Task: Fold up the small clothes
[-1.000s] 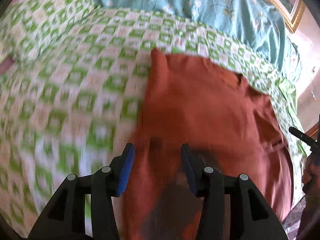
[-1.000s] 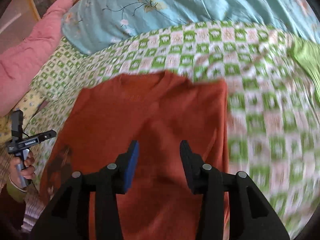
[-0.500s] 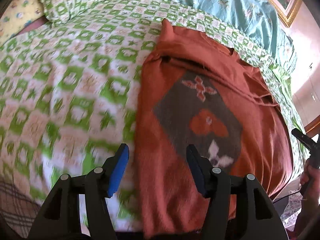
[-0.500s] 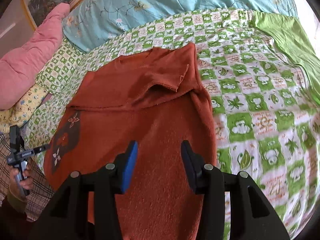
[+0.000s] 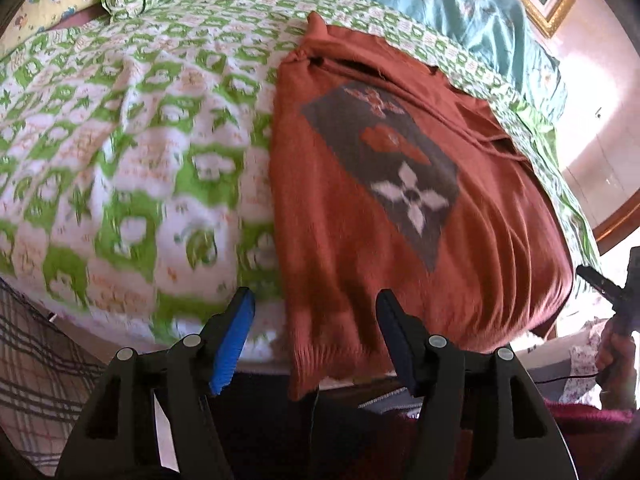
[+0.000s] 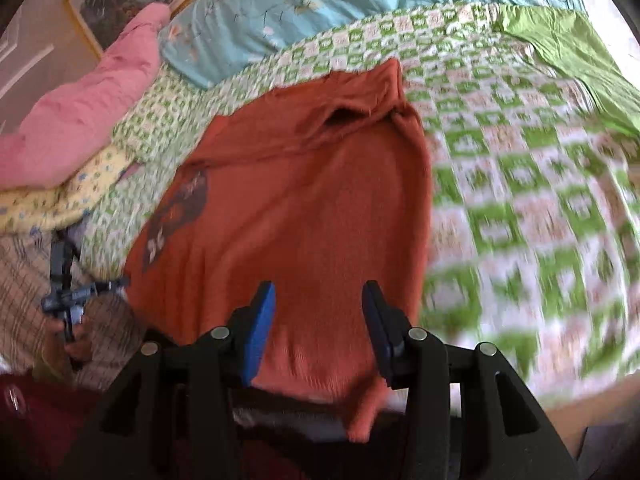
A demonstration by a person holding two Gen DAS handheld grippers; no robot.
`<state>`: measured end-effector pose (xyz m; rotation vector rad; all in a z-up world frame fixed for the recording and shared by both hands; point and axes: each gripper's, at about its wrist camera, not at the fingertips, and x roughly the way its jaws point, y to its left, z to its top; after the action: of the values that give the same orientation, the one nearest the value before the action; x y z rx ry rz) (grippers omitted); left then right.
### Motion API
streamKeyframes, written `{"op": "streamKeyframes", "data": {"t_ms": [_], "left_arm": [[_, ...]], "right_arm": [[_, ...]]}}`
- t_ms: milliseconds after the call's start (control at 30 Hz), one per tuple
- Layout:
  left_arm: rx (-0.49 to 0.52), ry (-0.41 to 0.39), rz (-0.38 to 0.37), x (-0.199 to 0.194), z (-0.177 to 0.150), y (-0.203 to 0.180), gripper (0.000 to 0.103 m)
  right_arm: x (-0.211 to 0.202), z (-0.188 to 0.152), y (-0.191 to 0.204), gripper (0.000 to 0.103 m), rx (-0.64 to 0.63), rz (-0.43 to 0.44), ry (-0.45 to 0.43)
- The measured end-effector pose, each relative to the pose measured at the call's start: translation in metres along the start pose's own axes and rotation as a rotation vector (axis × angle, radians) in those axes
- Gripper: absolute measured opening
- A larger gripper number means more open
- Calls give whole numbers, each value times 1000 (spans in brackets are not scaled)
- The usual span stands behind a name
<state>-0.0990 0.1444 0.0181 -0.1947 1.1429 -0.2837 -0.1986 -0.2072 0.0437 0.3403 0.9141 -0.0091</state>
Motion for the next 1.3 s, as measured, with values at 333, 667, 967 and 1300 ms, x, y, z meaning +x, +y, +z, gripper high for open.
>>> {"op": "streamKeyframes", "data": {"t_ms": [333,667,967,1300], "left_arm": [[37,95,-51,25,-21,-5,62],[164,89,-64,16,-23,-14,12],[161,23,-215,-21,-15,-10,11],[118,-100,-272,-48,18,-18,8]], "right_arm": [[16,-45,-19,52,-24,-34,177],[51,-56,-15,7,-30,17,240],[6,-36,-8,7,-68,275,140],[-12,-3,-15,7,6,426,-14]]}}
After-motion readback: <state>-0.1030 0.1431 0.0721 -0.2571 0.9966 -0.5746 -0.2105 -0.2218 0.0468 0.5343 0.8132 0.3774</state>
